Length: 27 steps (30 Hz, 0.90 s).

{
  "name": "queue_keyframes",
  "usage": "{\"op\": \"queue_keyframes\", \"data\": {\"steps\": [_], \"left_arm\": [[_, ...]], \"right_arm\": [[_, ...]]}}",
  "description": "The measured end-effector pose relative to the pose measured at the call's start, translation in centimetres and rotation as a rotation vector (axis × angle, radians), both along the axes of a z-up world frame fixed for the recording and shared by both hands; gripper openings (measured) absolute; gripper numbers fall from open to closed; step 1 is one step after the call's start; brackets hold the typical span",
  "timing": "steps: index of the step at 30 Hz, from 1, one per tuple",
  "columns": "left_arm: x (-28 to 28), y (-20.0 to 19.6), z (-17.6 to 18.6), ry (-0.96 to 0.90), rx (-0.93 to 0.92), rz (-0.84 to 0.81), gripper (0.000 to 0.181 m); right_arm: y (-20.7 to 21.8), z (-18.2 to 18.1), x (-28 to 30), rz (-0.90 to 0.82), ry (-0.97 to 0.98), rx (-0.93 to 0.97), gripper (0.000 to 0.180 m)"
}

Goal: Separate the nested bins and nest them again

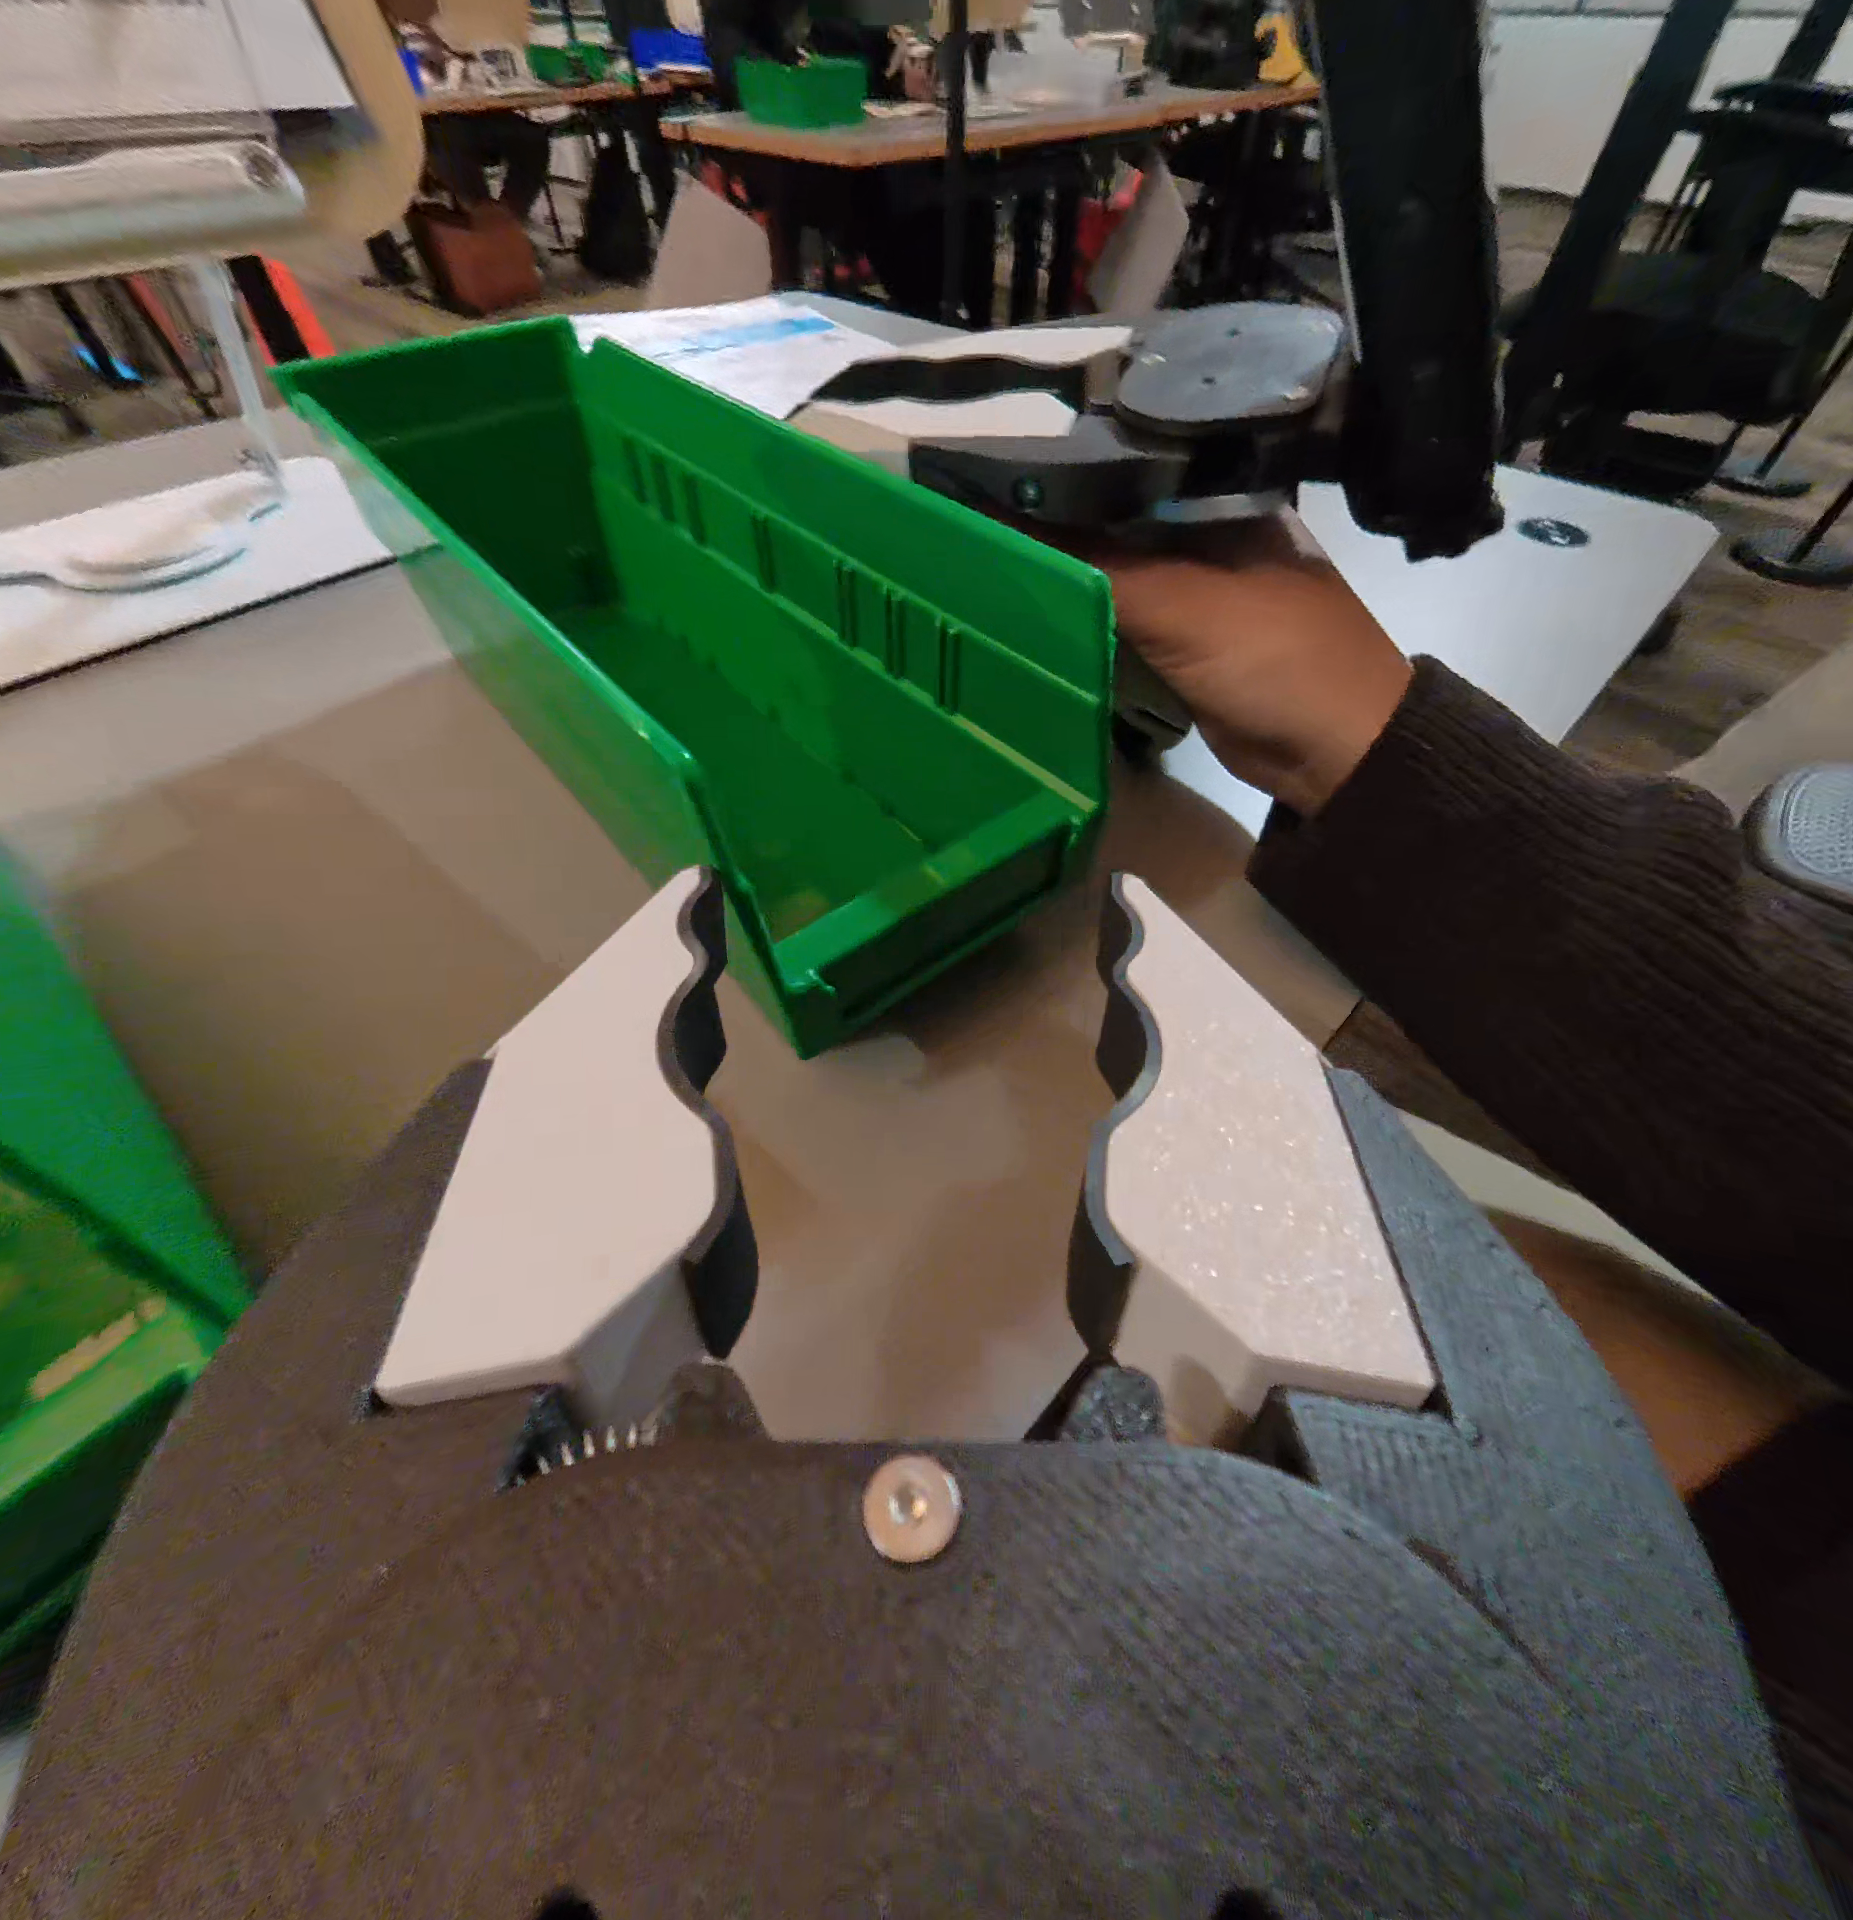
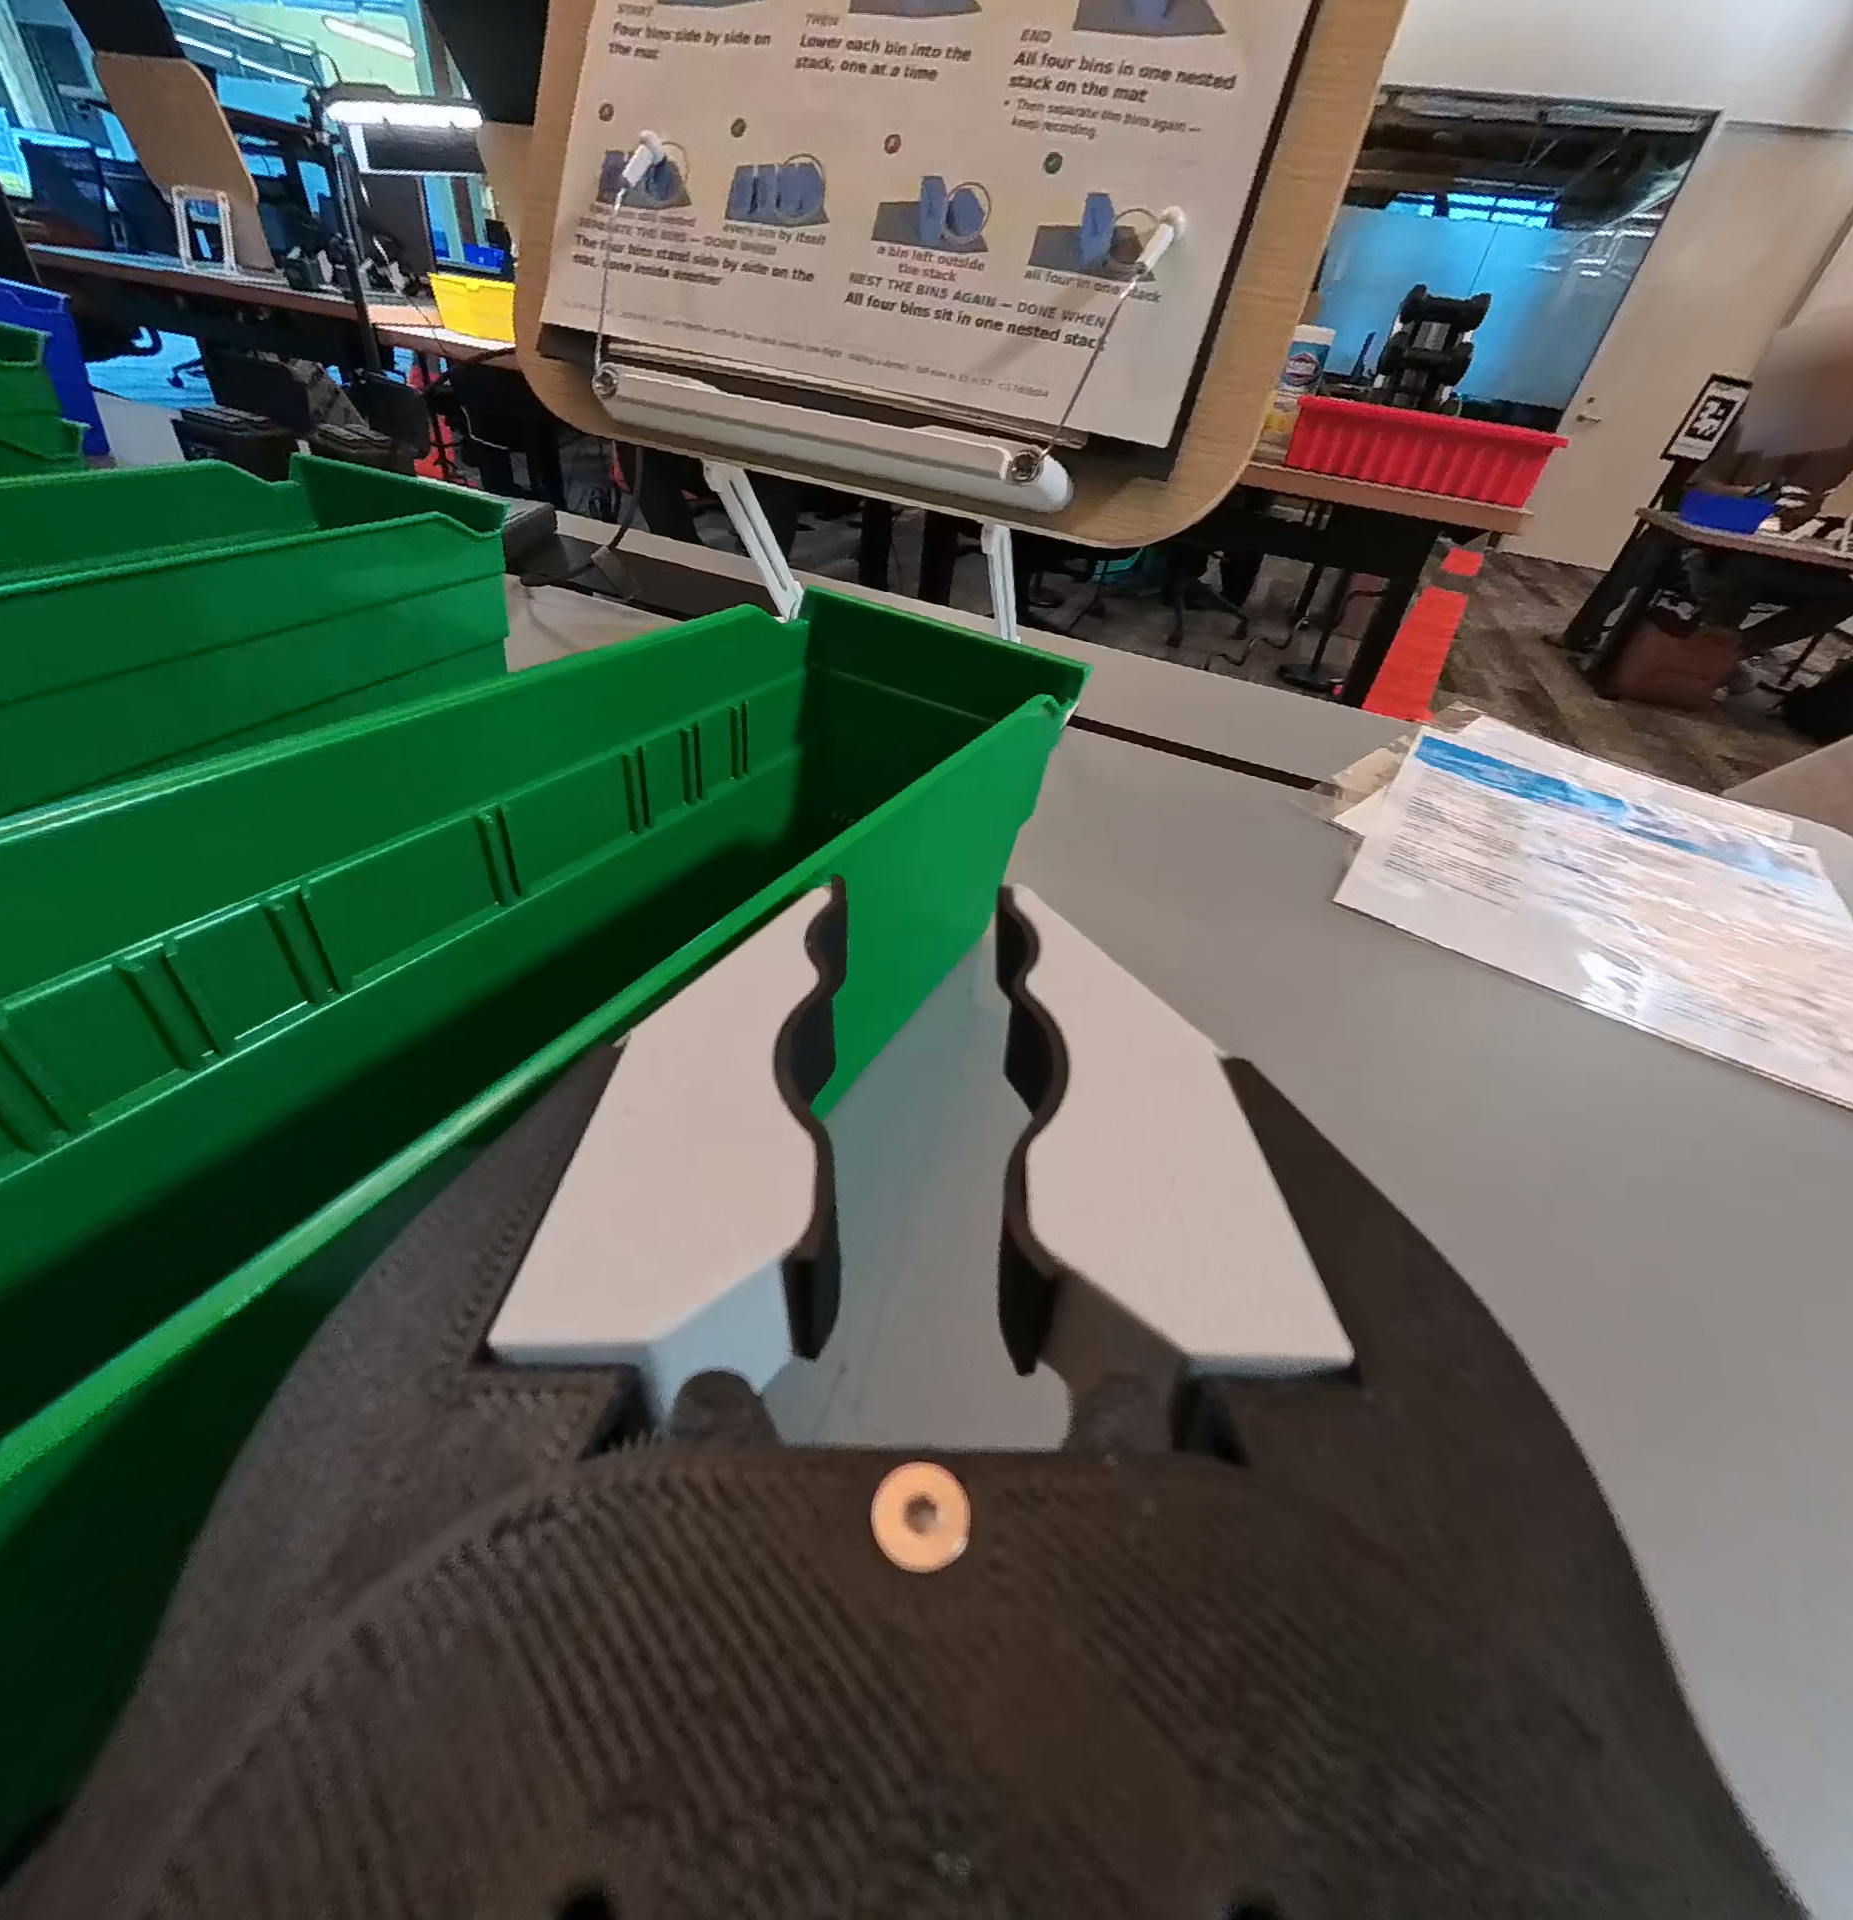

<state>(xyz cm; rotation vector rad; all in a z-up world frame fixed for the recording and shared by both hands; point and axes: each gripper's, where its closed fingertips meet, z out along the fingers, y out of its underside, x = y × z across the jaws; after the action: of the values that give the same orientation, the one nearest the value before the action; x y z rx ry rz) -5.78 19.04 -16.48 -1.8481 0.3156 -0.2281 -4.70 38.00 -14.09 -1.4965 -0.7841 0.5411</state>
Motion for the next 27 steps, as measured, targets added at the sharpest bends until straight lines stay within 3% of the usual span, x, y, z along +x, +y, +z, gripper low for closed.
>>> {"op": "queue_keyframes", "data": {"steps": [5,16,23,27], "left_arm": [[0.8,-0.4,-0.4,0.084,0.011,-0.017,0.076],[-1.5,-0.4,0.3,0.074,0.031,0.062,0.073],[-9.8,-1.7,4.7,0.203,0.22,0.401,0.073],[-12.8,-1.0,1.1,0.246,0.031,0.42,0.07]], "right_arm": [[-0.7,0.1,-1.1,0.042,-0.004,0.018,0.02],[-0.9,0.6,-0.9,0.065,0.045,0.014,0.033],[0.3,1.5,1.2,0.013,0.173,-0.042,0.032],[0.3,1.9,1.6,0.044,0.255,-0.1,0.032]]}}
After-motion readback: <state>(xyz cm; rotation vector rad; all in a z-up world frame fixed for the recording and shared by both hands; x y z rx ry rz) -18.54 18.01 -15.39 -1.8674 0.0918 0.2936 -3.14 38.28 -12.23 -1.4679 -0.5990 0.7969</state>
